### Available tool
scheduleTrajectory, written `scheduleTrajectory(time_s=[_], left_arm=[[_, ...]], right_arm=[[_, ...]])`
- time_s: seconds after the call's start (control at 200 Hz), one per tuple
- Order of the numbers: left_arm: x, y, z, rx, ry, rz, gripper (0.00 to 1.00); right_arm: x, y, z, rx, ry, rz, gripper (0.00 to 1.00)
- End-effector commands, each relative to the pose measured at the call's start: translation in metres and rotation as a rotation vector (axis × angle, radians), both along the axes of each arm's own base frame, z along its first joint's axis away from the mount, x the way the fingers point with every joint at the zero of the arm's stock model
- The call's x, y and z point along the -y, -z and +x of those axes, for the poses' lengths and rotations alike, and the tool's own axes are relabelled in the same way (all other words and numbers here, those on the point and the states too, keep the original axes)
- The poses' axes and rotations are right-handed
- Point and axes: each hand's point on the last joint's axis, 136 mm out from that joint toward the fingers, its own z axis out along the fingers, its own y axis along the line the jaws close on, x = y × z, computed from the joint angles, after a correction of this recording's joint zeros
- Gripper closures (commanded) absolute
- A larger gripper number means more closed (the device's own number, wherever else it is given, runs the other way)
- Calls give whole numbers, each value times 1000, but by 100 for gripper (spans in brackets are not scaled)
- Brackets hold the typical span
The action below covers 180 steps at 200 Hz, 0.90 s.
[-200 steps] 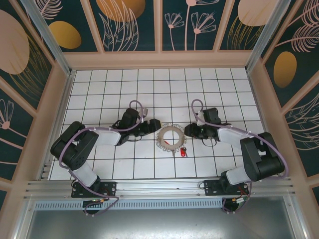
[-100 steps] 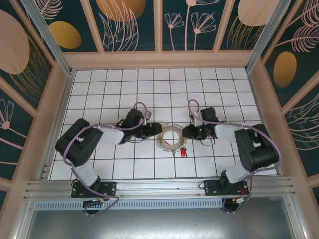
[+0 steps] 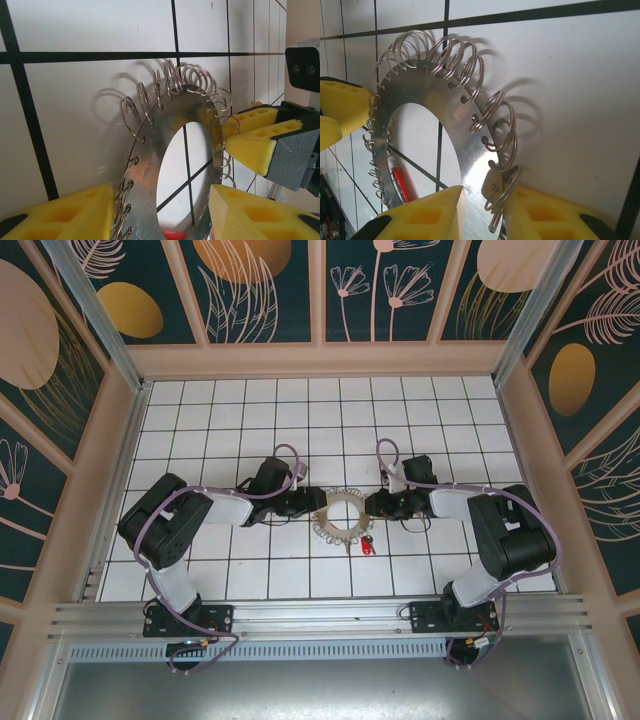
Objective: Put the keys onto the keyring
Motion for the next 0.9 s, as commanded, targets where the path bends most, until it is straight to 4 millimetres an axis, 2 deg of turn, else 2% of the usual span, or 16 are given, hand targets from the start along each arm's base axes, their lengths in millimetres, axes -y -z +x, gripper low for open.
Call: scheduleTrajectory(time_s=[0.0, 0.205, 0.45, 0.661, 0.896], left_arm=[[1, 13, -3, -17, 14, 30, 48], [-2, 17, -1, -16, -5, 42, 51], [6, 2, 0, 14, 6, -37, 51], [6, 4, 3, 13, -3, -27, 51], [6, 4, 6, 16, -19, -31, 51]], right_arm=[[-3, 1, 0, 20, -15, 28, 77], [-8, -8, 0, 45, -13, 89, 81], [-8, -14, -2, 49, -18, 153, 87], [-11, -31, 0, 80, -32, 230, 82], [-9, -33, -1, 96, -47, 240, 84]])
